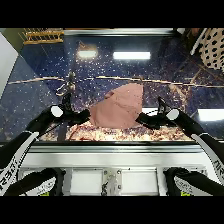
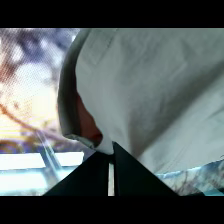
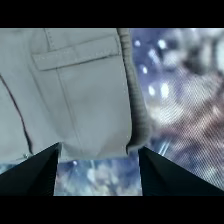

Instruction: Fold the clothes and pants, and hang the long-sleeved shirts on hangers.

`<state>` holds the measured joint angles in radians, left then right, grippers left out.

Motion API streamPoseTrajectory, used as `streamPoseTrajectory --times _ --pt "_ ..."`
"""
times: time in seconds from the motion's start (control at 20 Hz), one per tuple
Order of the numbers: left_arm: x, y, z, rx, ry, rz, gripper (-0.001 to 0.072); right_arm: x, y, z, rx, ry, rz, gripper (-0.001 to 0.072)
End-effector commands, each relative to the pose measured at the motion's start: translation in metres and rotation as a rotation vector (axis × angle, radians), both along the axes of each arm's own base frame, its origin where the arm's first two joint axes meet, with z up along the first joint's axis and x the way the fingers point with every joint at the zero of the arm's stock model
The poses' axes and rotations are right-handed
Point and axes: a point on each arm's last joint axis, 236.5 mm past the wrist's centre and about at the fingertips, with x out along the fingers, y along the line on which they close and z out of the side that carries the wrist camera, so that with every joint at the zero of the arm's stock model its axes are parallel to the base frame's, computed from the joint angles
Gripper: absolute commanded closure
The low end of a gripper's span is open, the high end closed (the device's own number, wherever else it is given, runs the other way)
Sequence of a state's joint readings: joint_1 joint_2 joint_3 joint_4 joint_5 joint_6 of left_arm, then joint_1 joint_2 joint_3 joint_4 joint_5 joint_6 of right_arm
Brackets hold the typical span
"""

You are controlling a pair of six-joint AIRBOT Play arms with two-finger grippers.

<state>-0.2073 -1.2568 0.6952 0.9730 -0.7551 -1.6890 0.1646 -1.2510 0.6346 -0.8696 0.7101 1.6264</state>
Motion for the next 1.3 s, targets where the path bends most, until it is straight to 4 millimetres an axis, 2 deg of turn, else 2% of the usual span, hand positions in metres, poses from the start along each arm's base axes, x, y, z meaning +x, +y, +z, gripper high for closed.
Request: streamPoseTrajectory --times 0.0,0.2,0.25,0.3,0.35,0.4,0.45,0.5,0.55,0.6,0.65,0.75,0.8,0.85,0.95,1.05,1.15,1.25 --pt "0.0 0.0 0.0 0.004 0.0 -0.004 0.07 0.013 0.002 -0.008 -0.008 -0.04 -0.03 0.0193" --pt "0.0 0.0 0.0 0.004 -0.001 -0.004 0.07 0.016 0.0 -0.008 -0.018 -0.053 -0.033 0.0202" --pt "0.0 0.0 0.0 0.004 -0.001 -0.004 0.07 0.016 -0.001 -0.009 -0.026 -0.054 -0.025 0.0341" --pt "0.0 0.0 0.0 0.004 0.0 -0.004 0.07 0.015 -0.003 -0.01 -0.037 -0.055 -0.017 0.0575" --pt "0.0 0.0 0.0 0.004 -0.001 -0.004 0.07 0.015 -0.004 -0.01 -0.045 -0.059 -0.011 0.0634" --pt "0.0 0.0 0.0 0.004 -0.001 -0.004 0.07 0.015 -0.004 -0.01 -0.048 -0.062 -0.006 0.0643" --pt "0.0 0.0 0.0 0.004 -0.003 -0.003 0.07 0.016 -0.004 -0.008 -0.053 -0.076 0.017 0.0703" --pt "0.003 0.001 0.004 0.003 -0.017 -0.004 0.07 0.018 -0.002 0.0 -0.061 -0.113 0.065 0.0704" --pt "0.012 0.0 0.018 -0.002 -0.065 -0.007 0.0701 0.023 0.0 0.014 -0.065 -0.162 0.112 0.0704" --pt "0.026 0.001 0.042 -0.013 -0.133 -0.004 0.0701 0.032 0.003 0.038 -0.076 -0.228 0.159 0.0704" --pt "0.044 0.002 0.077 -0.028 -0.226 0.002 0.0701 0.041 0.003 0.068 -0.095 -0.298 0.198 0.0704" --pt "0.075 0.007 0.179 -0.066 -0.471 0.024 0.0701 0.054 0.003 0.146 -0.135 -0.461 0.272 0.0705" --pt "0.081 0.01 0.234 -0.083 -0.595 0.033 0.0701 0.054 0.004 0.192 -0.147 -0.546 0.3 0.0704" --pt "0.078 0.012 0.293 -0.104 -0.727 0.037 0.0701 0.05 0.005 0.234 -0.152 -0.622 0.317 0.0705" --pt "0.052 0.015 0.392 -0.141 -0.947 0.036 0.0701 0.029 0.006 0.318 -0.135 -0.774 0.323 0.0704" --pt "0.01 0.02 0.462 -0.167 -1.114 0.032 0.0701 0.0 0.004 0.382 -0.108 -0.891 0.293 0.0705" --pt "-0.032 0.024 0.504 -0.185 -1.223 0.017 0.0701 -0.032 -0.001 0.422 -0.079 -0.972 0.263 0.0705" --pt "-0.074 0.026 0.531 -0.204 -1.295 0.001 0.0701 -0.064 -0.005 0.441 -0.043 -0.999 0.232 0.0704"
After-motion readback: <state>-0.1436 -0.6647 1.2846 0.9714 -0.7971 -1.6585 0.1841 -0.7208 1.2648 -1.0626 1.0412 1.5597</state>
